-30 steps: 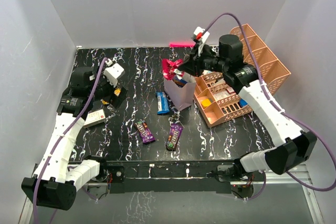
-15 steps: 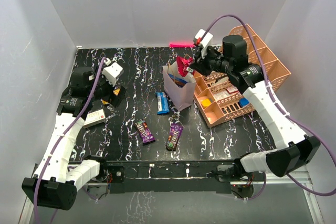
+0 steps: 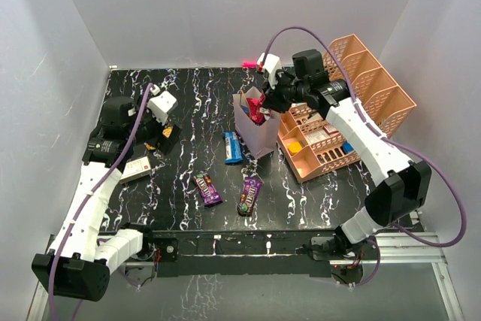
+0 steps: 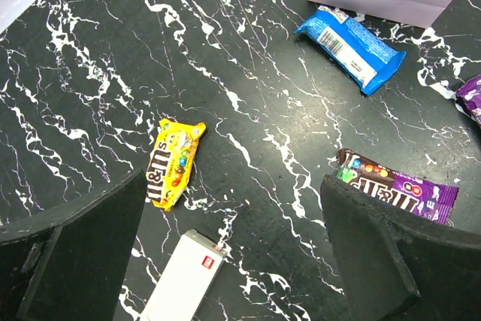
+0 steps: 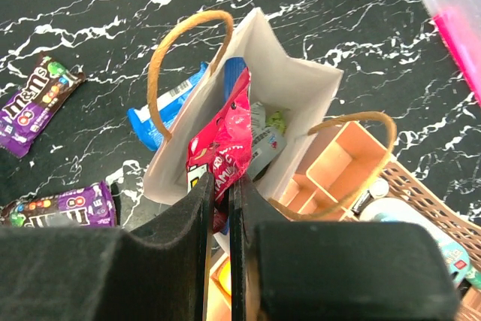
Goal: Place the snacks into the paper bag
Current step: Place the snack in the paper bag.
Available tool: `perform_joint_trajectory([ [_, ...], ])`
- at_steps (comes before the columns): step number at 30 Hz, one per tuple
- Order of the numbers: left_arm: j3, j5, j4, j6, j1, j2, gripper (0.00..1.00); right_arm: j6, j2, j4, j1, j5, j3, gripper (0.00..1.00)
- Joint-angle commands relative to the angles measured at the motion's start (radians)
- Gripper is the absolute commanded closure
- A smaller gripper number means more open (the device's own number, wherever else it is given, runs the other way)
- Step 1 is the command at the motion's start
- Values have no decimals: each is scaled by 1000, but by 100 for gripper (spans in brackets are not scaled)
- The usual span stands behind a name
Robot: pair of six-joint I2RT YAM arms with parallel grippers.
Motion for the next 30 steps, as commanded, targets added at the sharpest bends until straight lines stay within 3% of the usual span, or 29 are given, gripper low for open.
perform_joint_trajectory([
  [1,-16,4,1,11,9,-19,2,-30,10,-11,17,-49,65,92],
  [22,-30,5,4,21,8,-14,2,-36,177,-129,64,43,167,91],
  [30,-35,-10,9,20,9,-14,2,-13,191,-130,64,33,179,86],
])
